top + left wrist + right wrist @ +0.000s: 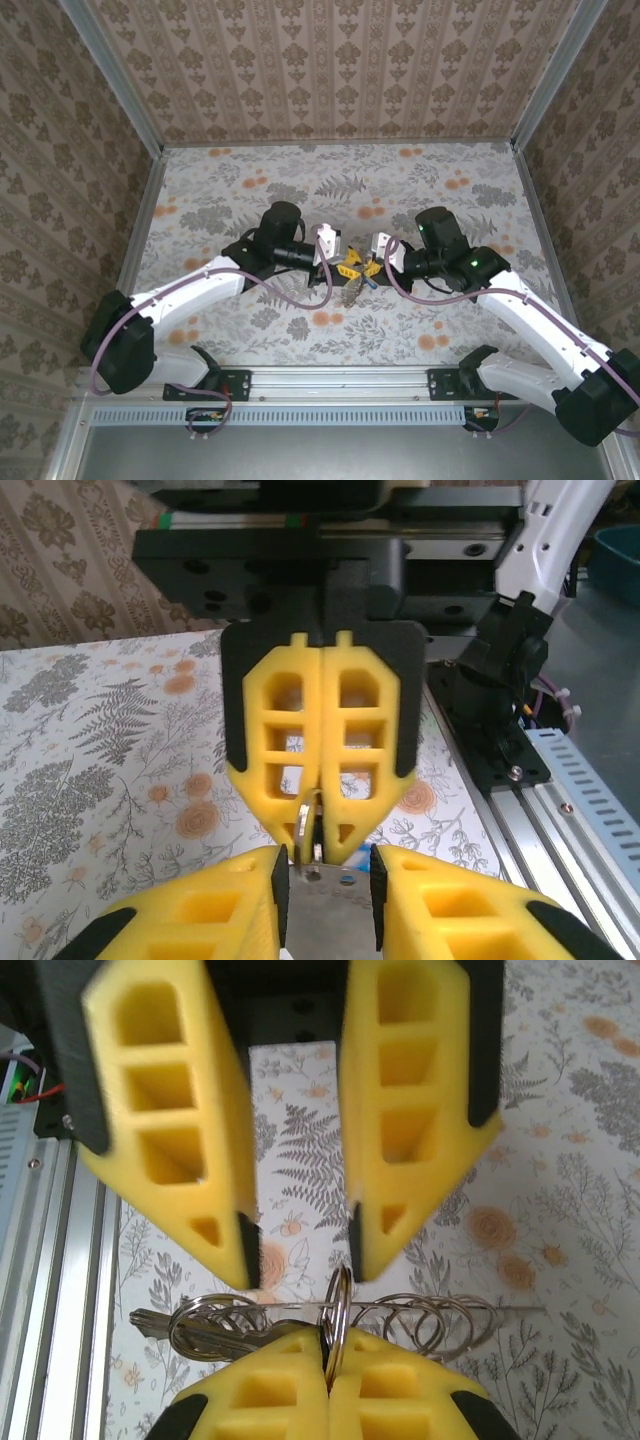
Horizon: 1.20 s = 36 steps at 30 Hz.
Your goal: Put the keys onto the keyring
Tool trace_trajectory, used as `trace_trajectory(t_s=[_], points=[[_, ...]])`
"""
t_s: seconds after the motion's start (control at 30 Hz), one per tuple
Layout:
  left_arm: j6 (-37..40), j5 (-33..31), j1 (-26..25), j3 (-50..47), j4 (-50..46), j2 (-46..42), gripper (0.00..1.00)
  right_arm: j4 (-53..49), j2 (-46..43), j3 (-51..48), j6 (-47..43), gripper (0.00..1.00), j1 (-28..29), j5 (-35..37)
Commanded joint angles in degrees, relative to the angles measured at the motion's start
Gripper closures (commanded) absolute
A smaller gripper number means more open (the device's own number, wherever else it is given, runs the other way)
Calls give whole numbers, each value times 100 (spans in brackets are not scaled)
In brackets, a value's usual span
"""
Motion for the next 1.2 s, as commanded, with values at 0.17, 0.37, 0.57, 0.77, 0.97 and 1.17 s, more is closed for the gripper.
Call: trace_trajectory(t_s=[0.17,0.37,0.57,0.77,0.97,1.17], points=[[421,-6,-106,510,-759,71,68,-366,85,330,-243,100,143,133],[374,-315,-229,585,-737,200,68,-246,138,333,-169,100,258,134],[565,-392,-278,637,-1039,244,77,-221,129,335,-107,100,298,99],[742,-398,-287,666,-1231,164,100,-251,95,360,-145,100,298,198],[40,-68,-81,181,-69,-119,100,-274,-41,205,-149,80,264,287],[-370,193,104,-117,629,-312,100,176,-393,-310,100,65,96,50]])
